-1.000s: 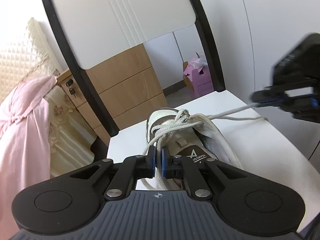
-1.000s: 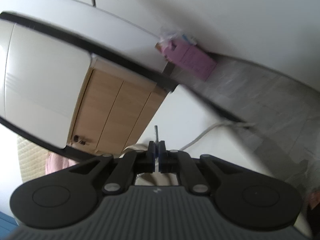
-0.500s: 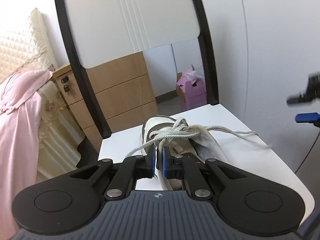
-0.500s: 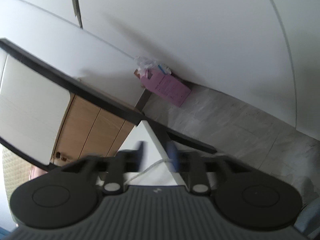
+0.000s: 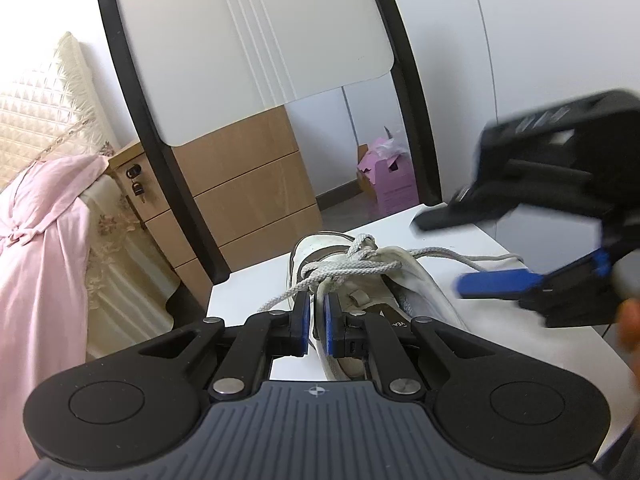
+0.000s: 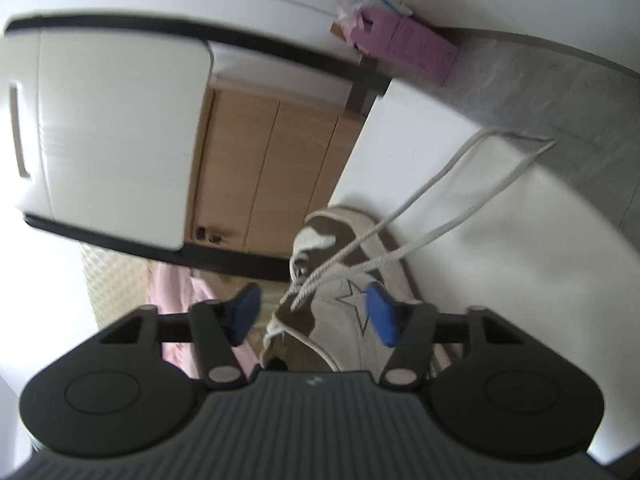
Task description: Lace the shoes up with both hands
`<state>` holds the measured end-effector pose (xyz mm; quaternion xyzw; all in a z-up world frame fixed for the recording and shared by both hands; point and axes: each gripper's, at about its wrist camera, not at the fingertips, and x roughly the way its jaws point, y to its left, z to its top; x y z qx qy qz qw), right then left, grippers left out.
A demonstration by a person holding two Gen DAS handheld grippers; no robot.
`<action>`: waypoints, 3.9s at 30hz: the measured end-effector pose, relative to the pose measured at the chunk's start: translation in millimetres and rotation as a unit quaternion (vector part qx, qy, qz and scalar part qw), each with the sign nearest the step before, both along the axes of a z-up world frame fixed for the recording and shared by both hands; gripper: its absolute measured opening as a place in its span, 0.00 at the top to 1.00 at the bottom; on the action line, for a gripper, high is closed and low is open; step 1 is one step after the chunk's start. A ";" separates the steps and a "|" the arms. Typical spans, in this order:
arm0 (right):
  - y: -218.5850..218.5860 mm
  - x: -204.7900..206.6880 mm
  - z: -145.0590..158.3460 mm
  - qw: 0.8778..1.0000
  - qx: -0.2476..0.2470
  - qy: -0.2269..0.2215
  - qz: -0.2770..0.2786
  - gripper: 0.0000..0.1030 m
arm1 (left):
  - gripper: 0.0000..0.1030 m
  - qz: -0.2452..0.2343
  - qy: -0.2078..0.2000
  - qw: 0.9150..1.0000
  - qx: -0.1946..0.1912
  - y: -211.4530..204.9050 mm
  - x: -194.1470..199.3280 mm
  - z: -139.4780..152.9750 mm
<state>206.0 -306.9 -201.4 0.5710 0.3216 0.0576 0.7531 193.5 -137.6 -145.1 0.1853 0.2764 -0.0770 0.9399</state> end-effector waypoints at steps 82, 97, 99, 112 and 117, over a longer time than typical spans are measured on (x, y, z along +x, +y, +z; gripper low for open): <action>-79.3 32.7 6.3 0.978 -0.150 -0.002 -0.142 0.91 | 0.91 0.072 0.046 0.995 -0.043 64.6 19.8 -5.5; -59.2 80.9 -43.2 0.974 -0.184 0.059 -0.118 0.58 | 0.51 0.057 0.029 0.993 -0.102 94.9 5.2 22.2; -55.7 85.9 -44.9 0.974 -0.188 0.059 -0.114 0.60 | 0.49 0.059 0.027 0.992 -0.109 100.0 3.5 25.9; -41.0 78.2 -1.6 0.981 -0.152 -0.060 -0.104 0.99 | 0.47 0.050 0.022 0.991 -0.124 112.6 -16.4 29.2; -34.1 53.5 43.3 0.978 -0.157 -0.120 -0.073 0.99 | 0.47 0.031 0.021 0.992 -0.120 114.3 -23.3 7.9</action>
